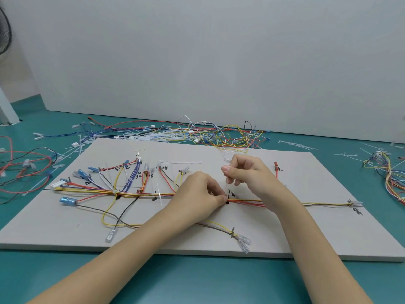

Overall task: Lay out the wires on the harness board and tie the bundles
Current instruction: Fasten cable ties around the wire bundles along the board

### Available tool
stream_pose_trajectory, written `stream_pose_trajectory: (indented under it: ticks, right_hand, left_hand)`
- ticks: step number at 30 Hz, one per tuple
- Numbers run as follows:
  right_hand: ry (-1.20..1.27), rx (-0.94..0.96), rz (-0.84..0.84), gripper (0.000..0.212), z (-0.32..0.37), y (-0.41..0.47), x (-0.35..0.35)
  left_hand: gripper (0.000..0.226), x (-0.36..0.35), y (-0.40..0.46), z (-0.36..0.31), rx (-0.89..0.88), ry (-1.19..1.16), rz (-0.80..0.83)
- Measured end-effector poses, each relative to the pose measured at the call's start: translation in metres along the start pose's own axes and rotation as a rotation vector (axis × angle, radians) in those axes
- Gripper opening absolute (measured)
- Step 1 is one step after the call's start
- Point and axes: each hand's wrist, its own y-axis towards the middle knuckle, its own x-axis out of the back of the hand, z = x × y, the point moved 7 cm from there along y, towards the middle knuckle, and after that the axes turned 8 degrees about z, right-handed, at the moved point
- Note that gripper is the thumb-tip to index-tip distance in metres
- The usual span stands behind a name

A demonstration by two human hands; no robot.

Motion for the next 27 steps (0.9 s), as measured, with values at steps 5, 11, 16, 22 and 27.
stream_pose_trajectory:
  ticks: [5,11,16,22,27]
  right_hand:
    - [0.087,-0.011,-0.019,0.029,0.000,-0.001,0.003]
    - [0.154,-0.043,0.056,0.031,-0.003,0.000,-0.006]
    - [0.169,-0.091,0.097,0.030,-0.010,0.001,-0.010]
    - [0.183,-0.110,-0.231,0.035,-0.016,0.004,0.013]
    - [0.196,-0.137,-0.401,0.033,-0.020,0.000,0.029]
  left_hand:
    - [0.005,0.000,0.000,-0.006,-0.029,0.140,-0.017]
    - [0.006,0.004,-0.001,-0.010,-0.039,0.208,-0.041]
    - [0.010,0.003,-0.004,-0.009,-0.068,0.270,-0.084]
    - [0.028,0.014,-0.003,-0.018,-0.138,0.410,-0.070]
    - [0.017,0.075,0.007,-0.011,-0.072,0.507,-0.323]
